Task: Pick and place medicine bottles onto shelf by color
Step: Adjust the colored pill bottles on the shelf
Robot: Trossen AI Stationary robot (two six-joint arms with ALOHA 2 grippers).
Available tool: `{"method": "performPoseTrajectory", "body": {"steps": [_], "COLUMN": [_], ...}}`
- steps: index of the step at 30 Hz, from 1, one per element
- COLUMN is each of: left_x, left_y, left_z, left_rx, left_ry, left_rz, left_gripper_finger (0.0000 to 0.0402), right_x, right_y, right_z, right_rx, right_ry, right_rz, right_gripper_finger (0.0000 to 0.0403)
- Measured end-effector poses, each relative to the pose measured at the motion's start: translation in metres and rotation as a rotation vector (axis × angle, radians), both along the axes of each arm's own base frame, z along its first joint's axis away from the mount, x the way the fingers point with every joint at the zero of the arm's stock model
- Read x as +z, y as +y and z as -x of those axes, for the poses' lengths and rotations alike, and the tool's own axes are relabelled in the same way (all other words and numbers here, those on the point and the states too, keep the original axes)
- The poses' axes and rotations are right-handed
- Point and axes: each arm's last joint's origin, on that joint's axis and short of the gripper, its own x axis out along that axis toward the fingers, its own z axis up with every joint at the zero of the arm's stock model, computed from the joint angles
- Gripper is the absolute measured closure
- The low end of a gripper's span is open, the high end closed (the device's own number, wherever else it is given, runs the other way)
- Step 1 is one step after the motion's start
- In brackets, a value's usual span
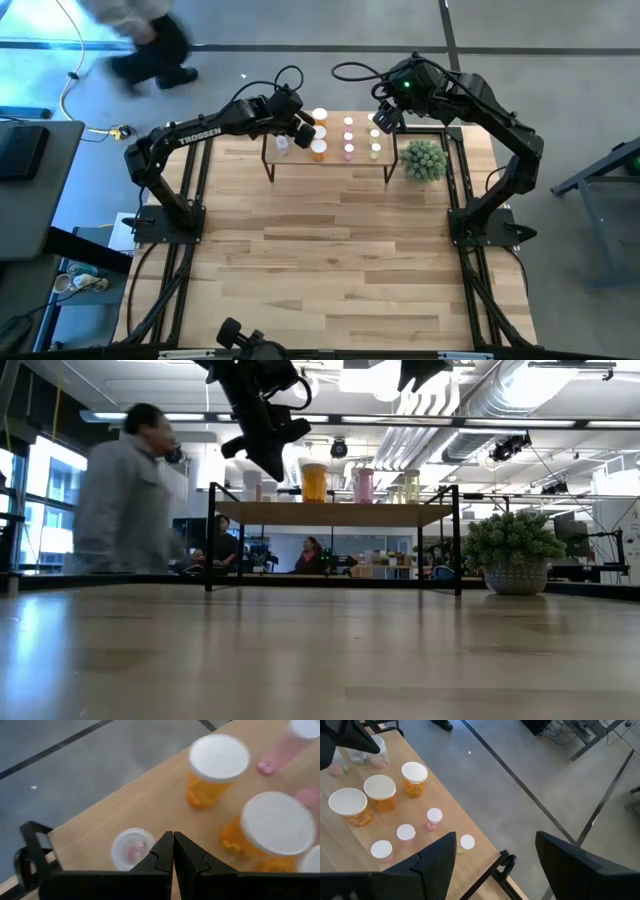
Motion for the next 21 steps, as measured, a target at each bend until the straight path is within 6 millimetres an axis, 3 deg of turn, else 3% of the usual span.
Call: {"method": "performPoseTrajectory", "body": {"steps": [21], "left_x": [-0.002], "left_y": [0.009], "left_z": [0.012], "left_rx": [0.061], "left_ry": [0.057], "left_rz": [0.006], "left_gripper_finger": [0.0401], "right_x": [0.0], "right_y": [0.0], "right_z": [0.0], "right_rx": [-0.002], "right_ry": [0.001], "right_rz": [0.001], "right_gripper_finger": [0.0139]}}
